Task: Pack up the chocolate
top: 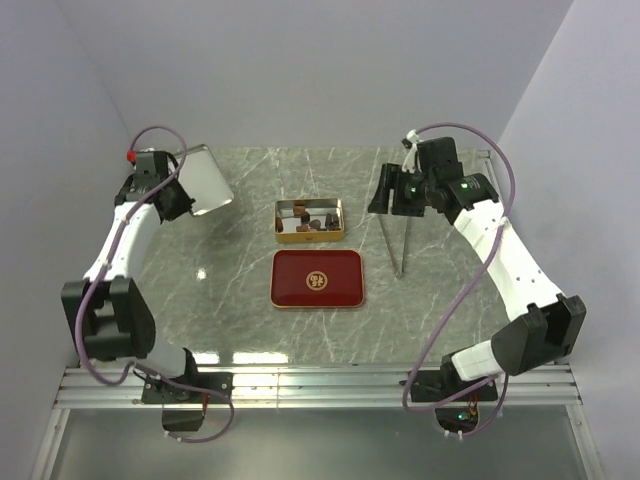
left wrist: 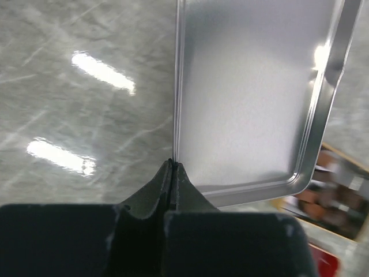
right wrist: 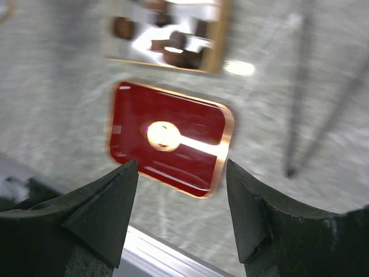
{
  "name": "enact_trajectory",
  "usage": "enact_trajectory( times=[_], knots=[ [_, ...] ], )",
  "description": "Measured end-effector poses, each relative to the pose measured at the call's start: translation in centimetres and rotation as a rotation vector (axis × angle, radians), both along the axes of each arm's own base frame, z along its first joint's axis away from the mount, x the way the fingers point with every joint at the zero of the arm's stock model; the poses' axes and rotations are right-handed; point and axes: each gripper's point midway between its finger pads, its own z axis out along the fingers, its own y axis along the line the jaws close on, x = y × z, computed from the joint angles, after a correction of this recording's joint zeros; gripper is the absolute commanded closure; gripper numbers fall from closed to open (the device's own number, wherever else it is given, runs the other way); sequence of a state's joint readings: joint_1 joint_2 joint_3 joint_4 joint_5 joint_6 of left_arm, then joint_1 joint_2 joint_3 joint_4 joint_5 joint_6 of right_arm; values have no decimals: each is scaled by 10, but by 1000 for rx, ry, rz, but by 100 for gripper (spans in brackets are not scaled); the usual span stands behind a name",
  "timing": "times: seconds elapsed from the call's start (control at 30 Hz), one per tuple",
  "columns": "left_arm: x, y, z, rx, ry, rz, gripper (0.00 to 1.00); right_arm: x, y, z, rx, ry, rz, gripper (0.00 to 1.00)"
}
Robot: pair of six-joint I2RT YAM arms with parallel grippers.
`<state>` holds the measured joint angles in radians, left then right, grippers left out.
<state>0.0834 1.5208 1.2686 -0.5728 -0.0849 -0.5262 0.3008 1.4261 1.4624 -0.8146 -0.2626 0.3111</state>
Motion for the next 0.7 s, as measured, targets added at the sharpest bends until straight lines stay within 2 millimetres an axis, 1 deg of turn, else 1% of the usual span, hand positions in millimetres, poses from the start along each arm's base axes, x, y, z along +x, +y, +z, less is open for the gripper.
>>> enact_trajectory(
  times=[0.03,0.1,0.13,0.17,0.23,0.3,0.4,0.47,0.53,0.6,0.7],
  knots=[
    [-1,-4,10,-24,-38,6,100,-2,11,9,29,-20,22,31],
    [-5,-13,22,-83,-97,18,100,-3,32,28,87,-65,66,31],
    [-9,-20,29,-123,-133,23,100,-3,45,41,130,-98,91,31],
    [-11,-25,33,-150,-154,25,100,-3,54,51,159,-123,108,30],
    [-15,-41,49,-221,-214,22,100,-7,77,74,253,-171,154,31],
    [-16,-61,71,-295,-284,10,100,-10,98,98,352,-220,191,31],
    [-17,-88,109,-396,-398,-18,100,-14,122,127,467,-288,235,31],
    [-21,-103,131,-462,-457,-33,100,-18,134,141,517,-314,261,31],
    [-27,-119,150,-529,-498,-42,100,-21,143,149,546,-327,283,31],
    [-33,-134,162,-591,-518,-48,100,-21,151,154,564,-336,296,31],
    [-43,-155,172,-673,-525,-58,100,-19,162,157,581,-346,313,31]
  ],
)
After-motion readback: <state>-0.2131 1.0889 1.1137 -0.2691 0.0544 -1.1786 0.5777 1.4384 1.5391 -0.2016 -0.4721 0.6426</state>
